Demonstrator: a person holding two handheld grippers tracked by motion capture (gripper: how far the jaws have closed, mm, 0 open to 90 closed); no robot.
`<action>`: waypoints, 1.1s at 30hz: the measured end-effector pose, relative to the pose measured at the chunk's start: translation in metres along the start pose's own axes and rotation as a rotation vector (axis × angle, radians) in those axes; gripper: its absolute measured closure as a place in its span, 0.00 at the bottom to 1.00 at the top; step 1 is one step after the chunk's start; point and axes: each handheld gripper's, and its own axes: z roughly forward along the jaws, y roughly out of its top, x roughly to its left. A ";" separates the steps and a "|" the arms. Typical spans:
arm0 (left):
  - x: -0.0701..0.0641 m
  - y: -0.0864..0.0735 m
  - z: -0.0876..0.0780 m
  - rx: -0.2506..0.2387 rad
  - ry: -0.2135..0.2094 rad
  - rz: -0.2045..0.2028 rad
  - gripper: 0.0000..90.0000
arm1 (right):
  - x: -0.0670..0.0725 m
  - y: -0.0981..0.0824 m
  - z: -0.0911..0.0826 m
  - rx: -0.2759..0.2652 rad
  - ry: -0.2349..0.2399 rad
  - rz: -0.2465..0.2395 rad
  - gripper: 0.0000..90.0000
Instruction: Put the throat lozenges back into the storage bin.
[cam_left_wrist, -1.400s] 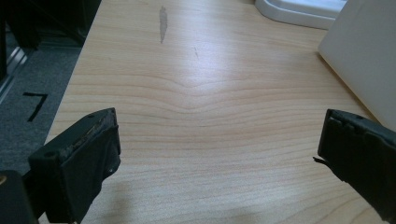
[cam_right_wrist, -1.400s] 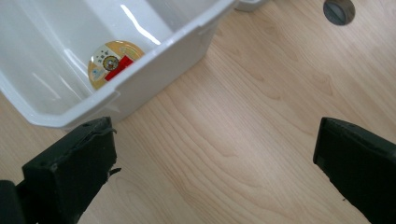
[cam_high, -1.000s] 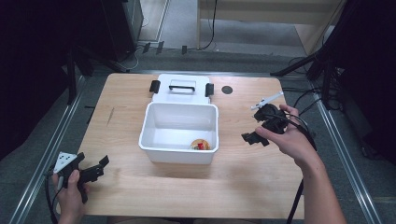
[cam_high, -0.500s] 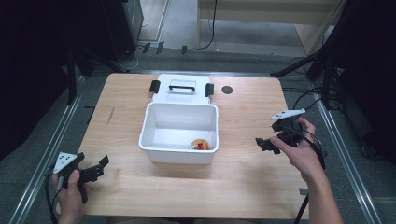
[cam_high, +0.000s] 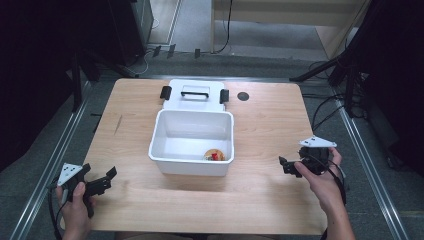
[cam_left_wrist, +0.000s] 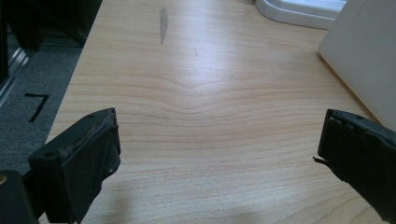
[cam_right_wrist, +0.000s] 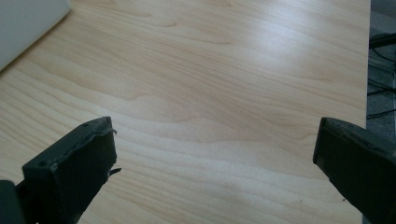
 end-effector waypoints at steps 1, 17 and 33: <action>0.000 0.000 0.000 -0.001 0.000 0.000 0.00 | 0.000 -0.005 0.001 -0.005 0.004 0.006 0.00; 0.000 0.000 0.000 -0.004 0.001 -0.006 0.00 | -0.016 -0.071 -0.005 -0.086 -0.017 0.108 0.00; 0.001 0.000 0.000 -0.005 -0.005 -0.023 0.00 | -0.021 -0.107 -0.022 -0.177 -0.056 0.189 0.04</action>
